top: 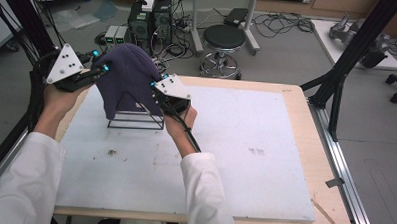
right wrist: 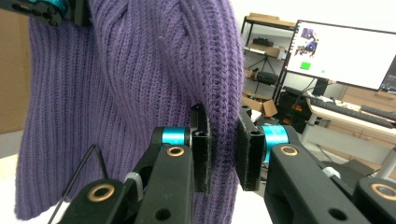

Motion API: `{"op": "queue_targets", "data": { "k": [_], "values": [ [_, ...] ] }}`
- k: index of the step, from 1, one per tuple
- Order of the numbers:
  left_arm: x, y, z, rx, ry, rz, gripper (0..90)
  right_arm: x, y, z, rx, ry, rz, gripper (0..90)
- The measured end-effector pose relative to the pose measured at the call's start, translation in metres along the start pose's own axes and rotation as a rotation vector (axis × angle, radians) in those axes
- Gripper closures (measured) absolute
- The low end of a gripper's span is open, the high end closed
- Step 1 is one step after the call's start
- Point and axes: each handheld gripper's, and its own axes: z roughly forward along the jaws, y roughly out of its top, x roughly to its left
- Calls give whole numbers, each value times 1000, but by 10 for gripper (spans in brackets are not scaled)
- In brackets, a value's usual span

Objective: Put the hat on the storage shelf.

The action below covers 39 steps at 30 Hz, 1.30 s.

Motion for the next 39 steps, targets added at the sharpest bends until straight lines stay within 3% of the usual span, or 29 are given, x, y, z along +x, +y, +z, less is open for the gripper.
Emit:
{"op": "queue_targets", "data": {
  "k": [11,22,27,39],
  "values": [
    [-14,-32,-7,14,-1,-69,744,13,-21,9,68,18,1,788],
    [-17,-45,-8,23,-20,-86,730,20,-29,11,97,11,-10,785],
    [-21,-50,-5,42,-34,-83,724,24,-37,12,136,0,-3,783],
    [-25,-62,-6,33,-48,-118,718,26,-43,12,164,-9,-4,767]
  ]
}}
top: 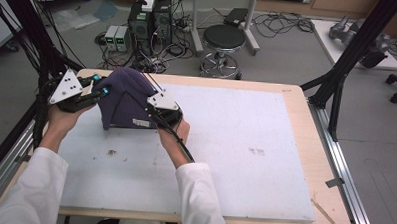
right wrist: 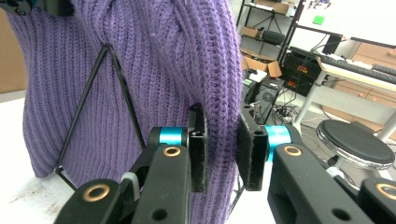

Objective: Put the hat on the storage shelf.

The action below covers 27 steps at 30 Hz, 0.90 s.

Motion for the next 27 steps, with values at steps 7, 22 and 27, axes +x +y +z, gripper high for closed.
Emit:
{"op": "queue_targets", "data": {
  "k": [7,22,27],
  "values": [
    [-1,1,0,-2,-3,-1,714,0,0,-1,6,-3,4,767],
    [-7,1,0,-11,37,-43,630,-2,-3,-3,-19,5,38,651],
    [-11,0,-1,-8,76,-95,556,-3,-4,-6,-31,3,76,349]
  ]
}}
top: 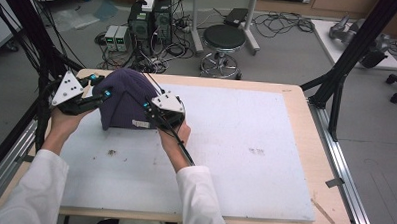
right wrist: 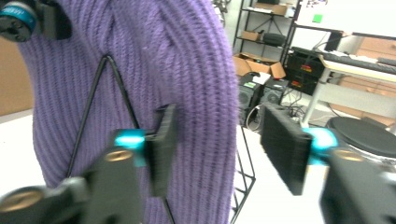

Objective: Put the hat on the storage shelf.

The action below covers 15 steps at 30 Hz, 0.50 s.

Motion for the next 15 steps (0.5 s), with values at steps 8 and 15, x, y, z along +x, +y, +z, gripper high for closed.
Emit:
{"op": "queue_targets", "data": {
  "k": [8,15],
  "values": [
    [-4,4,-5,-95,30,-77,443,0,2,-4,-46,11,14,147],
    [-4,6,-9,-143,60,-117,381,-6,3,-6,-72,18,54,118]
  ]
}}
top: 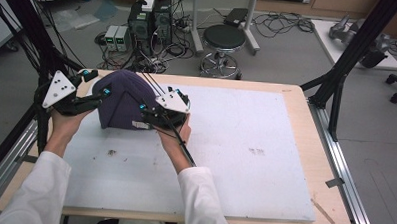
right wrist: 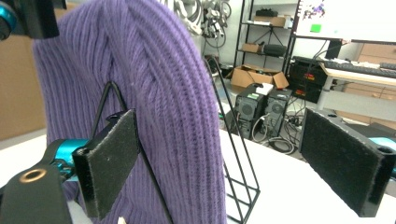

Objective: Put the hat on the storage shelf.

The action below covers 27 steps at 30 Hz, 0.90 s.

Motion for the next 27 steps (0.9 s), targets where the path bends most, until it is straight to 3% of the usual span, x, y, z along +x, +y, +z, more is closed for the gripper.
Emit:
{"op": "queue_targets", "data": {
  "k": [6,9,15,19,27],
  "values": [
    [-1,0,-6,-28,28,-39,312,-8,6,-8,-57,-2,18,117],
    [-3,1,-11,-36,36,-44,306,-13,9,-16,-66,-7,-4,118],
    [-6,3,-24,-52,58,-45,305,-39,19,-43,-106,-40,-14,117],
    [-9,2,-33,-64,74,-49,305,-55,19,-65,-106,-57,0,117],
    [-18,-1,-43,-58,87,-57,304,-84,11,-106,-74,-128,-38,118]
  ]
}}
